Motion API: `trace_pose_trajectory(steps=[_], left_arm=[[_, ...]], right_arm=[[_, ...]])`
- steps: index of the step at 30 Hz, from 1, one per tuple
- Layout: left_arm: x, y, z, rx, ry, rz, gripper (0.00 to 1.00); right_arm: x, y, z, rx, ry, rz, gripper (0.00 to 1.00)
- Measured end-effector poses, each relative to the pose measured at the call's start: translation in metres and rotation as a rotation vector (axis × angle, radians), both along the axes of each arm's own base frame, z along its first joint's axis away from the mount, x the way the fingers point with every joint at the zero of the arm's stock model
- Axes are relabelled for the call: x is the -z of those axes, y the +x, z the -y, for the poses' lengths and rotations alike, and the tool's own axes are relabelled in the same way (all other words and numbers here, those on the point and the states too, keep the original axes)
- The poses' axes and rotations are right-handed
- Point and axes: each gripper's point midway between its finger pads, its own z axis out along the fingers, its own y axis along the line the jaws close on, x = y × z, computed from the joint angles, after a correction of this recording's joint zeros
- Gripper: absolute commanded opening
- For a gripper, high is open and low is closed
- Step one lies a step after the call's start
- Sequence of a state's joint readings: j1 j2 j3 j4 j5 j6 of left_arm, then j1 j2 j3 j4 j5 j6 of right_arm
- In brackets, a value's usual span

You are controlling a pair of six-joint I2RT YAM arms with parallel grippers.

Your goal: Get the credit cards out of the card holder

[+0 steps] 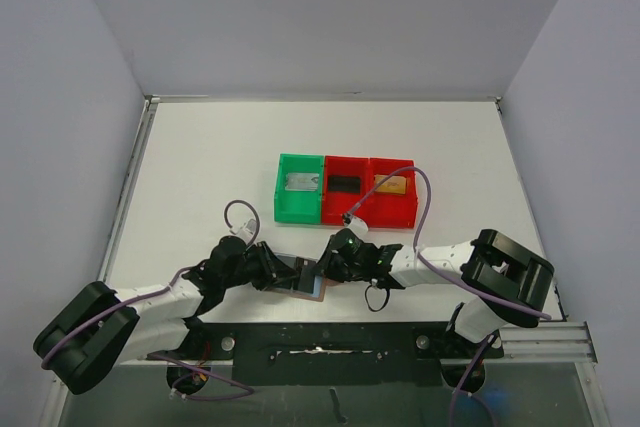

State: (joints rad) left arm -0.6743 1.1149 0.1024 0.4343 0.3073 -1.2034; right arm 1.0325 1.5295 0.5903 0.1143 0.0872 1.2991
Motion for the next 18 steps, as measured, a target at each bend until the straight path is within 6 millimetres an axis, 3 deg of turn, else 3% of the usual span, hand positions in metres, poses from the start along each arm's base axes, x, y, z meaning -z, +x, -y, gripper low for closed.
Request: trace_pose_trajectory(steps=[4,11,18], left_arm=[[-0.0032,0.0008,0.0018,0.002,-0.015,0.006,0.16],[-0.0013,0.0005,0.0033,0.002,-0.019,-0.007,0.01],[0.0014,-0.0008,-0.0009,-0.004,0.006,-0.010,0.00]], right_arm=[[0.0006,0.0004,0.0005,0.002,-0.001,-0.002,0.09],[0.0009,0.0007,0.0003,0.002,0.000,-0.003,0.09],[0.0013,0.0008,0.0006,0.007,0.000,-0.007,0.10]])
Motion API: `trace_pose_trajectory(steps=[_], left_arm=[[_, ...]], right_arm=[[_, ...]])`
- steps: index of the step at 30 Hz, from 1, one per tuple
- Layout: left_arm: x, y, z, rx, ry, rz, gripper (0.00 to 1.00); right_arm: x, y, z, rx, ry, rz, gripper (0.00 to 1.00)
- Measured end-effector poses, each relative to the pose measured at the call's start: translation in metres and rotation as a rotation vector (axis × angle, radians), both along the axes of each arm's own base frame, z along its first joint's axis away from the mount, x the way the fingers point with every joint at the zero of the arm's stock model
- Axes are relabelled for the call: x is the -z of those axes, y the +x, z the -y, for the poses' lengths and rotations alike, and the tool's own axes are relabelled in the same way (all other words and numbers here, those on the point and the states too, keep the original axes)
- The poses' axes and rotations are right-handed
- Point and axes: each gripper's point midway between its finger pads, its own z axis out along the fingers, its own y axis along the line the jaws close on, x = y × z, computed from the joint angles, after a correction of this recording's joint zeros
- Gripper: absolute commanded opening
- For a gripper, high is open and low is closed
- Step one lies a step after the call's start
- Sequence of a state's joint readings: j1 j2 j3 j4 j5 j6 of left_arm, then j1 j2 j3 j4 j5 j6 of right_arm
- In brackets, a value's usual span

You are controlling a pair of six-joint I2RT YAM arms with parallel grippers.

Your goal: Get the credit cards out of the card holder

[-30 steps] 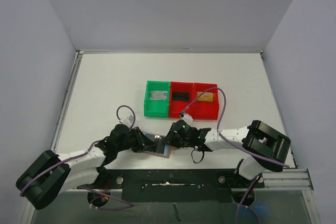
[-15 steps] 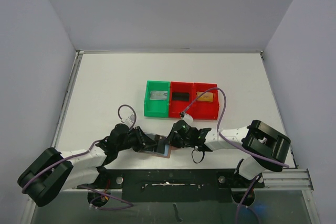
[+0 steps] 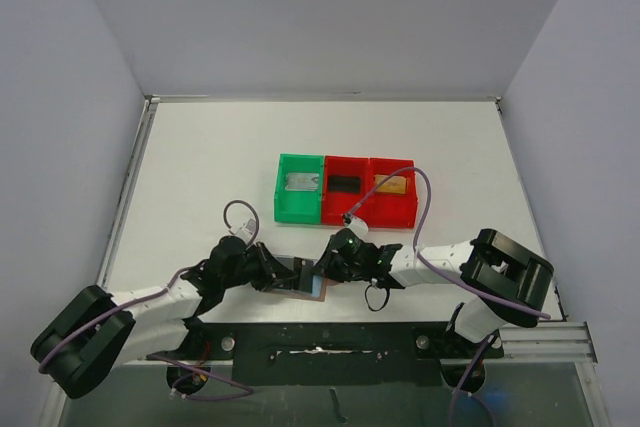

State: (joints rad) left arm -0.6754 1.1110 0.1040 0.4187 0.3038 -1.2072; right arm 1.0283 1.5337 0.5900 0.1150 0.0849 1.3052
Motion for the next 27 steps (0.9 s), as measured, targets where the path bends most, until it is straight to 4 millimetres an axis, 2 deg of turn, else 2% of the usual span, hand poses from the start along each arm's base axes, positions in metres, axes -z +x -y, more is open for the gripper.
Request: trace_pose_trajectory(steps=[6,12,15,19,21,23,27], left_arm=[[-0.019,0.007,-0.010,-0.042,0.031,0.082,0.00],[-0.036,0.016,-0.023,-0.103,0.040,0.170,0.00],[-0.038,0.017,-0.025,-0.104,0.051,0.184,0.00],[-0.043,0.019,-0.024,-0.093,0.062,0.209,0.00],[-0.048,0.021,-0.023,-0.088,0.061,0.227,0.00],[-0.054,0.023,-0.022,-0.082,0.059,0.248,0.00],[-0.063,0.025,-0.018,-0.062,0.039,0.284,0.00]], right_arm=[[0.000,0.002,0.003,0.014,-0.008,-0.002,0.11],[-0.001,0.007,0.018,0.025,-0.052,0.000,0.18],[-0.001,0.008,0.027,0.014,-0.089,0.016,0.29],[-0.014,0.010,0.035,-0.007,-0.109,0.070,0.56],[-0.030,0.014,0.036,-0.009,-0.085,0.113,0.70],[-0.052,0.021,0.036,0.007,-0.034,0.169,0.79],[-0.087,0.028,0.050,0.059,0.080,0.278,0.86]])
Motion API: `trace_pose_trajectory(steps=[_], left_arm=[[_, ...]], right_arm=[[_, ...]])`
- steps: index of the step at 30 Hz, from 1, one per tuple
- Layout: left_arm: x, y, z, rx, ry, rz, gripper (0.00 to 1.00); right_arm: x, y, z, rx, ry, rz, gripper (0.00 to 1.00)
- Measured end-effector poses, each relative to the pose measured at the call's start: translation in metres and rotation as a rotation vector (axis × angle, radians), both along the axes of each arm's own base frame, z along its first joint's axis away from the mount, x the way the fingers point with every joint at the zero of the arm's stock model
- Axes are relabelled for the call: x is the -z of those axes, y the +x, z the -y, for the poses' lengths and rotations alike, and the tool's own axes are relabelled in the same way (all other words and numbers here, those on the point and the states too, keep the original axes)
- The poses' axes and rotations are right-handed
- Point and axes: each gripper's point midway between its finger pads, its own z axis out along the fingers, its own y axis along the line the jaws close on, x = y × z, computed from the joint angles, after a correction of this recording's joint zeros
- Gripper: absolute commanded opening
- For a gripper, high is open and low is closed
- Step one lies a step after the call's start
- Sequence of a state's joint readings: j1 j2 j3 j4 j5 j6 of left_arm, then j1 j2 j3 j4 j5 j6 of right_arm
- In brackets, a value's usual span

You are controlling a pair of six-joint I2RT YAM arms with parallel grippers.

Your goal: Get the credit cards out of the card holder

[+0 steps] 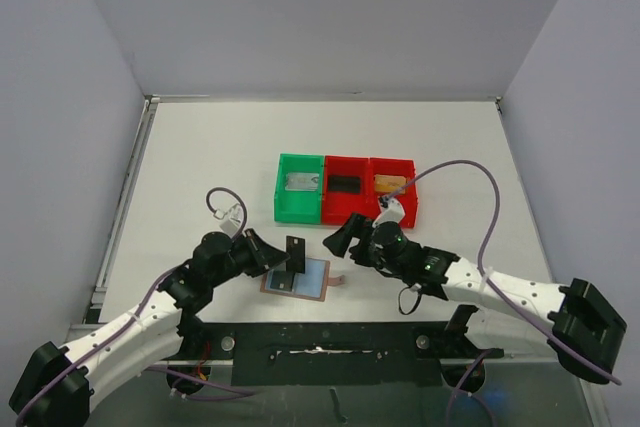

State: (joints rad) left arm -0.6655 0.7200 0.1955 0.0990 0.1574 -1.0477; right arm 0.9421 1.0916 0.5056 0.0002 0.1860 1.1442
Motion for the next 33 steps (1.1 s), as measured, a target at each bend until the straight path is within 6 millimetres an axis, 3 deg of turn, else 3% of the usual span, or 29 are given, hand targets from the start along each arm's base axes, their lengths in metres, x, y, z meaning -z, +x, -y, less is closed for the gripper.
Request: trace_pose_trajectory(steps=[6,12,20,24,33], left_arm=[[-0.018,0.000,0.014,0.064,-0.066,0.058,0.00],[-0.035,-0.001,0.027,0.126,-0.137,0.100,0.00],[-0.058,-0.003,0.040,0.176,-0.244,0.127,0.00],[-0.070,-0.004,0.043,0.190,-0.291,0.146,0.00],[-0.074,-0.005,0.042,0.179,-0.313,0.148,0.00]], right_arm=[[-0.005,-0.007,0.026,0.041,0.094,0.096,0.88],[-0.014,-0.010,0.029,0.034,0.178,0.164,0.83],[-0.028,-0.014,0.011,-0.041,0.258,0.196,0.66],[-0.021,-0.017,-0.001,-0.097,0.260,0.174,0.60],[-0.025,-0.015,-0.028,-0.180,0.291,0.156,0.57]])
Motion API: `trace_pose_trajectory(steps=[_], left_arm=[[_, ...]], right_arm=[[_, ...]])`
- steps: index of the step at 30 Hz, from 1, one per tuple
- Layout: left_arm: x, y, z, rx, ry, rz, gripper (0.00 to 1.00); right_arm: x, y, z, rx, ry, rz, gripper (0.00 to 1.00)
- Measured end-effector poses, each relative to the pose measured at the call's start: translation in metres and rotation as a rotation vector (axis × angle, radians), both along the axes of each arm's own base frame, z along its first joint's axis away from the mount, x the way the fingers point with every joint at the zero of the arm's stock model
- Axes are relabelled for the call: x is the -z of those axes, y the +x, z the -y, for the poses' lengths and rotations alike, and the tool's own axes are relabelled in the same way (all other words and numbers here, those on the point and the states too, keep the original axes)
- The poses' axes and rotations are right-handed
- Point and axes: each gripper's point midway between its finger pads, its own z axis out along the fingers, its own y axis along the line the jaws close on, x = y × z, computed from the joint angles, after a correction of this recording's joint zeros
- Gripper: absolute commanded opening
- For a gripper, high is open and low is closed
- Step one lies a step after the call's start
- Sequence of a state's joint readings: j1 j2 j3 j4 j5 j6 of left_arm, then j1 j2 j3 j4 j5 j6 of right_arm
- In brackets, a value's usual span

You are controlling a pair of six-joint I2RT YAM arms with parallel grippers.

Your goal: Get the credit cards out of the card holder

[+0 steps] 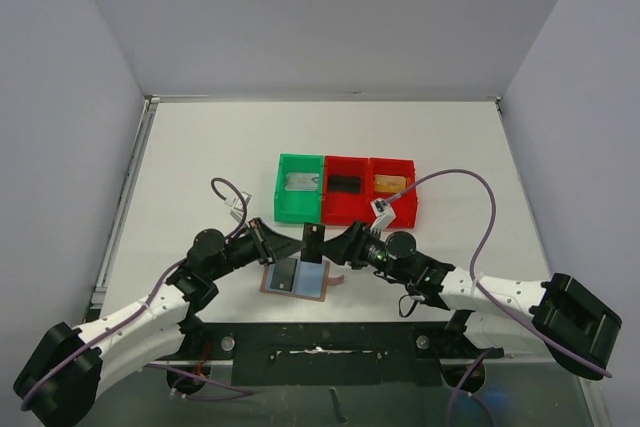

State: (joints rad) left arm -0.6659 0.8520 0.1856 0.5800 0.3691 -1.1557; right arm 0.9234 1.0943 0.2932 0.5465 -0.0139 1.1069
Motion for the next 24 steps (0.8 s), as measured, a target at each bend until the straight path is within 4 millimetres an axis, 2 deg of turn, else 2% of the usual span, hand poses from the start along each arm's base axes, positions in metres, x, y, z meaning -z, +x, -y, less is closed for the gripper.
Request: trace_pose_trajectory(steps=[8,17,24], left_arm=[[-0.011,-0.001,-0.002,-0.007,-0.028,0.022,0.00],[-0.008,-0.002,0.001,0.005,-0.031,0.007,0.00],[-0.010,-0.002,0.002,0.011,-0.048,0.002,0.00]], right_arm=[[-0.023,-0.001,-0.003,-0.028,0.097,0.048,0.52],[-0.037,-0.006,-0.002,-0.076,0.200,0.072,0.33],[-0.036,-0.006,-0.004,-0.102,0.242,0.059,0.22]])
